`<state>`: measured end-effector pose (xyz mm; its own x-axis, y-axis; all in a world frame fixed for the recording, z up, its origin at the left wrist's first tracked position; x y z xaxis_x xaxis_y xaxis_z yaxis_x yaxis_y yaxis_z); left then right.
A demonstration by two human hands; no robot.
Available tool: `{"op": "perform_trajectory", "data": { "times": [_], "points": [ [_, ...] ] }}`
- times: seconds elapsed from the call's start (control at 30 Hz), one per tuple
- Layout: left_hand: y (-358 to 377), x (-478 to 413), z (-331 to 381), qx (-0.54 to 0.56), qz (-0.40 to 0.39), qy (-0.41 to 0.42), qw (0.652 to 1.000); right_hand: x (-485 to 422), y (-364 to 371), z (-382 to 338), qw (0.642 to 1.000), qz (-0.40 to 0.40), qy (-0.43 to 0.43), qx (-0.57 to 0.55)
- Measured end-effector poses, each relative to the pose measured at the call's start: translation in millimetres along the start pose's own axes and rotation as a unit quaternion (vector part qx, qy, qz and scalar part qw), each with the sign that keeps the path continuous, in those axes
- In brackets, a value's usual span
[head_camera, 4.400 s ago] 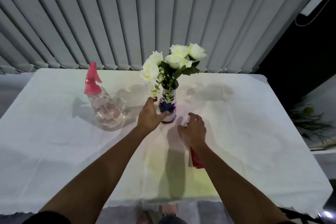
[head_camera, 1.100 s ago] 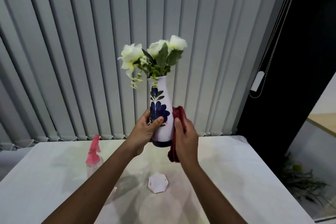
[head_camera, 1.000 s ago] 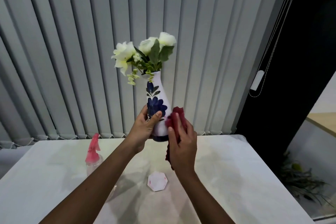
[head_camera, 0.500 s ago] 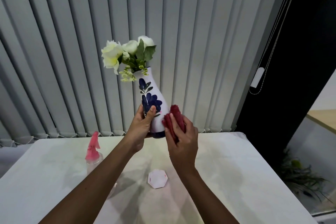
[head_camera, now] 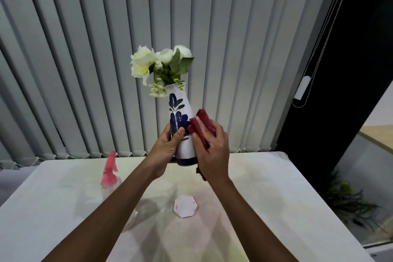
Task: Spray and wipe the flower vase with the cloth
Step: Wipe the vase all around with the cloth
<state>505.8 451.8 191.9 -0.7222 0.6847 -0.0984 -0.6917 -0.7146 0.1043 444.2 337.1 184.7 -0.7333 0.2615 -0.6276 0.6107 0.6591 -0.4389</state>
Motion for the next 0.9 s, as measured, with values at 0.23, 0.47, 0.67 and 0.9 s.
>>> {"op": "perform_trajectory", "data": {
  "times": [0.23,0.47,0.67,0.9],
  "points": [
    [6,1,-8,0.023,0.005,-0.011,1.0,-58,-15,-12,0.995,-0.055,0.049,-0.07],
    [5,3,-19,0.095,0.018,-0.007,0.995,-56,-35,2,0.962,-0.039,0.171,-0.211],
    [-5,-1,-5,0.086,-0.008,0.019,0.996,-58,-61,-18,0.818,-0.117,0.144,-0.544],
    [10,-2,-10,0.055,-0.026,0.022,0.998,-53,-47,-34,0.74,-0.214,0.14,-0.622]
  ]
}}
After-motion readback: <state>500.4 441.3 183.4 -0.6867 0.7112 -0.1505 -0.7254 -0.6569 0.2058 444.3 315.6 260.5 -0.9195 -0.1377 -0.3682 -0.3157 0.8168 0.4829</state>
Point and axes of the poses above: each hand's wrist, its own x-axis away from the middle knuckle, its own y-axis out of the palm, z = x × y, the point moved 2 cm from there along -x, towards the middle knuckle, and after that the axes turned 14 degrees about -z, right-handed, at the moved point
